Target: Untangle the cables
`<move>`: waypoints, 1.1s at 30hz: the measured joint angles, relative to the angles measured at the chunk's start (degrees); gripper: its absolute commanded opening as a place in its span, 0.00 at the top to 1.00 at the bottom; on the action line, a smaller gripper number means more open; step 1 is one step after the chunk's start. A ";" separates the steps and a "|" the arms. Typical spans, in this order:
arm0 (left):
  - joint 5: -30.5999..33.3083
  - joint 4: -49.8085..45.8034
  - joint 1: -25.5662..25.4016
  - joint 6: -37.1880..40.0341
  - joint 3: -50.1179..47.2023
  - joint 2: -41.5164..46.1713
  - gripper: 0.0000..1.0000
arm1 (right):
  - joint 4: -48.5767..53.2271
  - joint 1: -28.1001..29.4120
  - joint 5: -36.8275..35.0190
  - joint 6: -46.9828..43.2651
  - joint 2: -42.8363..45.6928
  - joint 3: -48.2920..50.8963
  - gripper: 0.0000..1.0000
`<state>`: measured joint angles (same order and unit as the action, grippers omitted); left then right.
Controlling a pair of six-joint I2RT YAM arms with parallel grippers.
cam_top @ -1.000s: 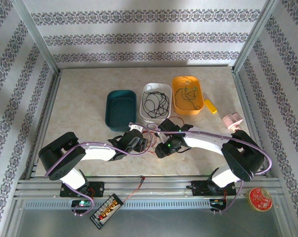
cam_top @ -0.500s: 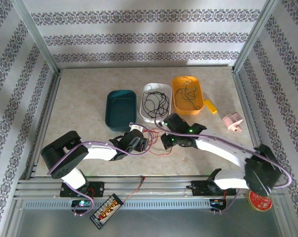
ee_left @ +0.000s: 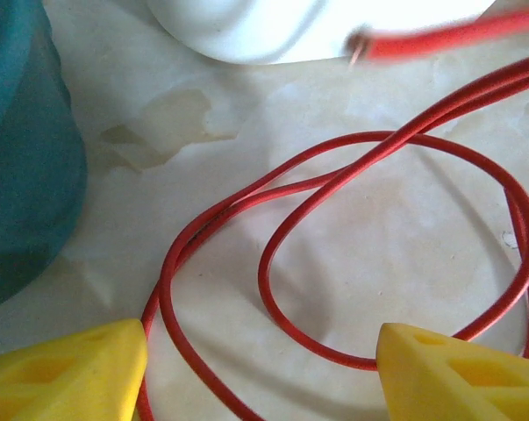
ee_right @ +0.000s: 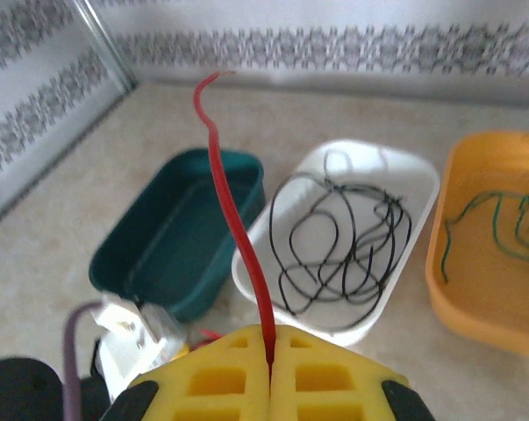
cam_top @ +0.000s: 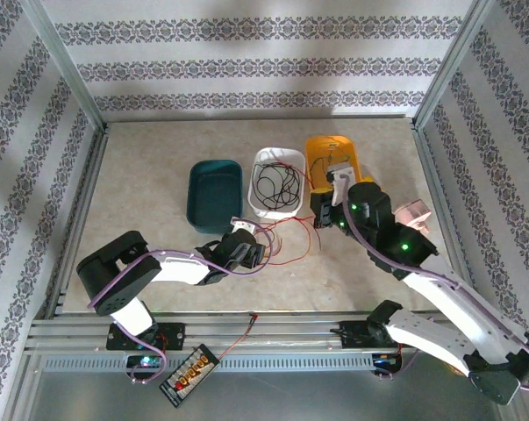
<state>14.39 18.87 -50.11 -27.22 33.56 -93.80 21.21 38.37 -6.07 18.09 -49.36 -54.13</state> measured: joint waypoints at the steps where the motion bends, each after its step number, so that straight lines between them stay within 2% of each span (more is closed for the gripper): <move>1: 0.04 0.00 0.00 0.00 0.07 -0.09 0.30 | -0.52 0.00 -0.79 0.02 0.72 -0.48 1.00; 15: 0.46 0.74 -0.02 0.00 0.22 -0.68 0.30 | -7.21 -1.55 -12.66 0.17 9.90 -2.29 0.99; 19: 0.46 1.03 -0.02 0.02 0.22 -0.72 0.30 | -8.61 -2.29 -10.82 0.20 10.75 -2.67 0.99; 26: 0.44 1.11 -0.02 0.02 0.20 -0.72 0.30 | -13.49 -3.32 -2.01 1.07 9.35 -5.14 0.99; 33: 0.44 1.75 -0.02 0.02 -0.15 -0.72 0.30 | -19.43 -4.15 0.42 -0.28 7.61 -9.79 0.99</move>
<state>14.83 20.62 -50.13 -27.20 33.41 -94.52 1.78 34.22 -5.65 17.80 -41.76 -63.92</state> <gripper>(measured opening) 0.699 0.045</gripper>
